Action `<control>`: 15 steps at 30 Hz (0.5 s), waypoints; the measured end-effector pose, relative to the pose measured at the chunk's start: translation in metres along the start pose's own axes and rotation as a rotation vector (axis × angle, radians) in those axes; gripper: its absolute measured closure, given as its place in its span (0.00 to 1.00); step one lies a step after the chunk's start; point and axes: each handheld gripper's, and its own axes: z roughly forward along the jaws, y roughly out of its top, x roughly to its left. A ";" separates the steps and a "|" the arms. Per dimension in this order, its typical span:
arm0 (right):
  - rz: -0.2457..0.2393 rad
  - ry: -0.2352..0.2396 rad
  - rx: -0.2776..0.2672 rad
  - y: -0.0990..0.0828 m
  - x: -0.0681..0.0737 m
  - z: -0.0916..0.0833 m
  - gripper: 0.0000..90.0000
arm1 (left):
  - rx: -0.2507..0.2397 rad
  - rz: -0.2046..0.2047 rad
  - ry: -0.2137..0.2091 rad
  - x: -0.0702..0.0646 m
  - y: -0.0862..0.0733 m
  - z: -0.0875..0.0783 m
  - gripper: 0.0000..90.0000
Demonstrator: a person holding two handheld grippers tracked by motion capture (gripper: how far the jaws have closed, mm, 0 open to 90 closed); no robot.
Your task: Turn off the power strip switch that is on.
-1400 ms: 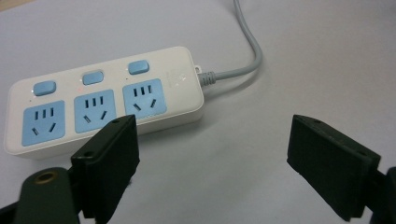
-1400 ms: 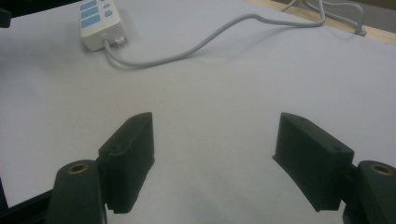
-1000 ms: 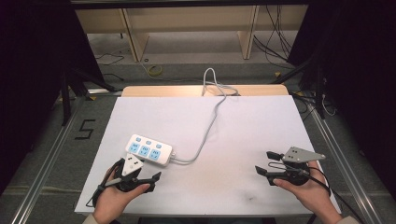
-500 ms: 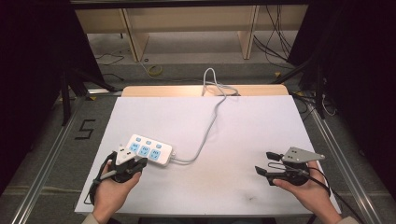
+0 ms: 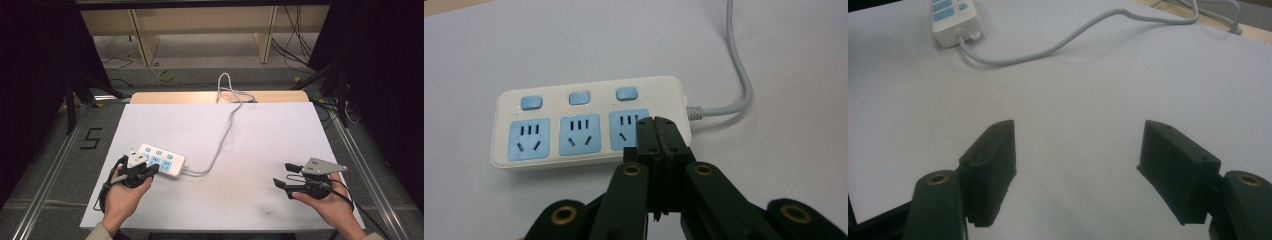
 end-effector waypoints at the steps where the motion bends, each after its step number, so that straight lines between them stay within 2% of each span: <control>1: 0.000 0.000 0.000 0.000 0.000 0.000 0.35 | 0.001 -0.005 0.003 0.000 0.001 0.001 1.00; 9: -0.003 0.000 0.002 0.000 0.000 0.000 0.35 | 0.014 0.005 0.020 0.003 0.008 0.006 1.00; 15: 0.000 0.002 0.004 0.000 0.001 0.001 0.35 | 0.026 -0.003 0.027 0.006 0.012 0.009 1.00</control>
